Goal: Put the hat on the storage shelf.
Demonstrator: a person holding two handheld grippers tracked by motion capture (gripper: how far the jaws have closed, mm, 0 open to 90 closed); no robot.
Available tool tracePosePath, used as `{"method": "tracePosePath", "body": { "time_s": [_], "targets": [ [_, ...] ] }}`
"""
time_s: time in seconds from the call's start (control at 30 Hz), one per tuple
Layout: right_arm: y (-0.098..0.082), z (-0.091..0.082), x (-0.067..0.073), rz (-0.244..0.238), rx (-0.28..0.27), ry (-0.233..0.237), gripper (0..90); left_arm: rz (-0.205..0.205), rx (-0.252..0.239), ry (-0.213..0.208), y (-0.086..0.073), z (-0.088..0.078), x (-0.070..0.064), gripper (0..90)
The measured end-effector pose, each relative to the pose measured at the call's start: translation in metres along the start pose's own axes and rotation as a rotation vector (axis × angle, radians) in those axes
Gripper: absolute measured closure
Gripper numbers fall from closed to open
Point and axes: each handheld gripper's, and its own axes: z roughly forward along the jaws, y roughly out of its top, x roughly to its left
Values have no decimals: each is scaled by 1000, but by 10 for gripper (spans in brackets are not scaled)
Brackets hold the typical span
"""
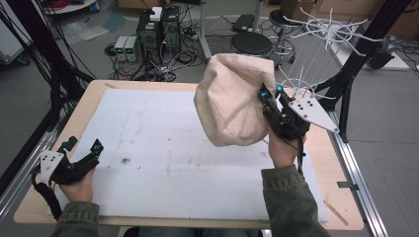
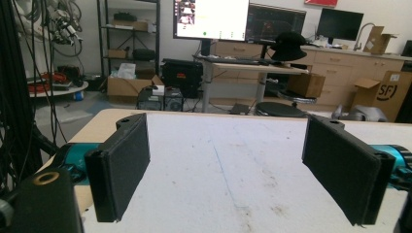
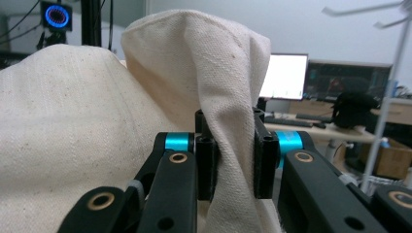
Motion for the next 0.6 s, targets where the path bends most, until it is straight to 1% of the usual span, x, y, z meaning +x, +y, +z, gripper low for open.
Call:
{"method": "tracePosePath", "body": {
  "time_s": [0.1,0.2,0.23,0.4,0.47,0.5,0.6],
  "targets": [
    [4,-6,-3,12,-42,-17,769,-2,0,1,0,0,0,177],
    [8,-11,-5,9,-90,-40,769,-3,4,0,0,0,0,177],
    [10,-14,-5,2,-111,-55,769,-3,4,0,0,0,0,177],
    [17,-20,-9,-18,-155,-102,769,-4,4,0,0,0,0,177],
    [20,-23,-13,-11,-183,-123,769,-3,4,0,0,0,0,177],
    [20,-23,-13,-11,-183,-123,769,-4,4,0,0,0,0,177],
    [23,-27,-15,-8,-208,-142,769,-5,4,-1,0,0,0,177]
  ]
}}
